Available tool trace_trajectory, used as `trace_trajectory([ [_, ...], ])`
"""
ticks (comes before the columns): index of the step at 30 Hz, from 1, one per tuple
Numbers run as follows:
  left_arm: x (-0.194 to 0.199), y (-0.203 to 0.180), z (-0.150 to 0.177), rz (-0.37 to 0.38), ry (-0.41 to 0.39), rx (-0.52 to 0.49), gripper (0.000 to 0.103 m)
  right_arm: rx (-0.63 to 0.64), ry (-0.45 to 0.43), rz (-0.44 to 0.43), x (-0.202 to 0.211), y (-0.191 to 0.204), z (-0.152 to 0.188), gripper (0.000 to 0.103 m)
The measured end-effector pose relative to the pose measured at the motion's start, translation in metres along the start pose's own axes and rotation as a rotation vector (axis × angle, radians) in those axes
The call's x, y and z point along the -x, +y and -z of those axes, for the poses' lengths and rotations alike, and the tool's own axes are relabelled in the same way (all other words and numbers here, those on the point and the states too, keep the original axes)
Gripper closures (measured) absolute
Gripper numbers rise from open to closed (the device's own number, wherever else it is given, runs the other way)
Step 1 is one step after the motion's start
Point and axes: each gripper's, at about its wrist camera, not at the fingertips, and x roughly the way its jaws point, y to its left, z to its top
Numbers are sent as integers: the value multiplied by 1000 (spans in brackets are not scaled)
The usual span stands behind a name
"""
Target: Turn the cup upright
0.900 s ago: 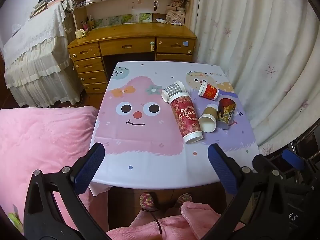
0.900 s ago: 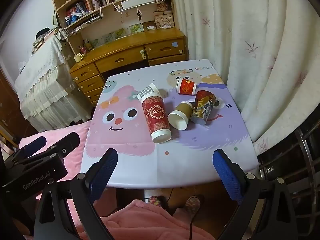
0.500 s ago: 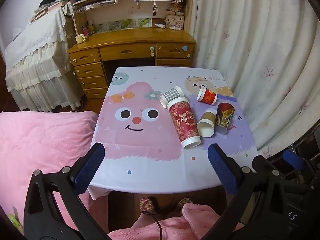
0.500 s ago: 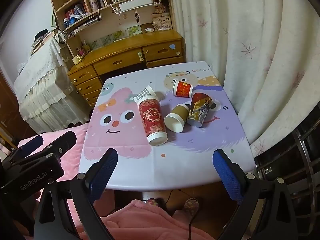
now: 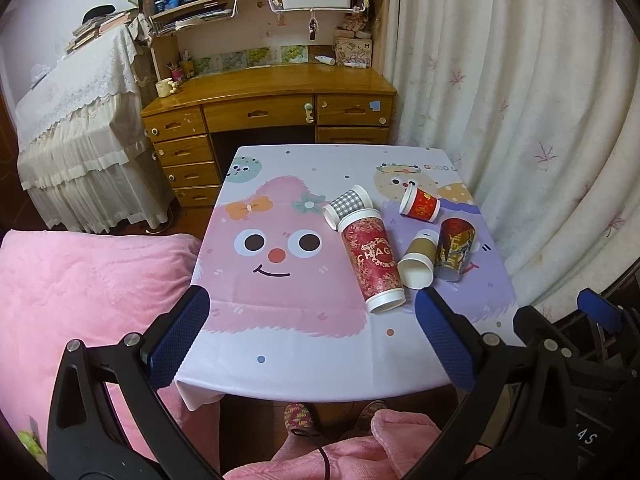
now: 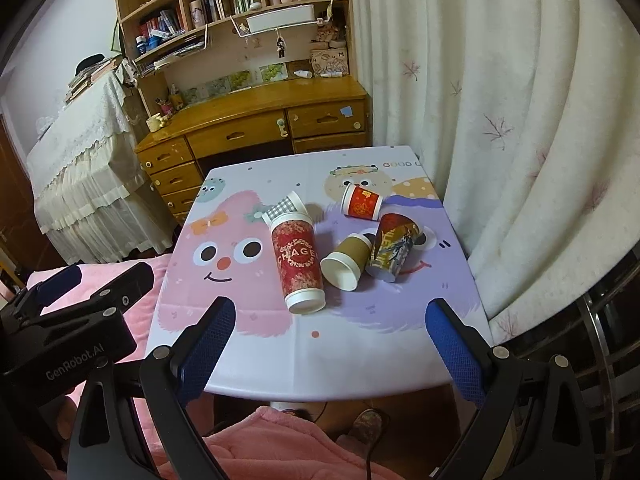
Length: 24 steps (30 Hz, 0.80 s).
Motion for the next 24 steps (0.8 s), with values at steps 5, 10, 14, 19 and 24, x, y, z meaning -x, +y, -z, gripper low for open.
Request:
trace_trajectory([
  [5,-6,1,-1,-4,-5,6,2,-1,10,-6,-7,2,-4,6],
  [10,-7,3,0,-3,-4,6,2,-8,21,-11,-13,1,-7,6],
  [14,-8,3,0,-1,2,7,2,-17,28,-8,-20,2,-9,6],
  [19,-16,6,-4,9,12,2,2,-22,39,-11,-23,0,-10,6],
  [24,-19,6,-6,12,18,3,2,-25,50,-6,-28,-2,-10,6],
])
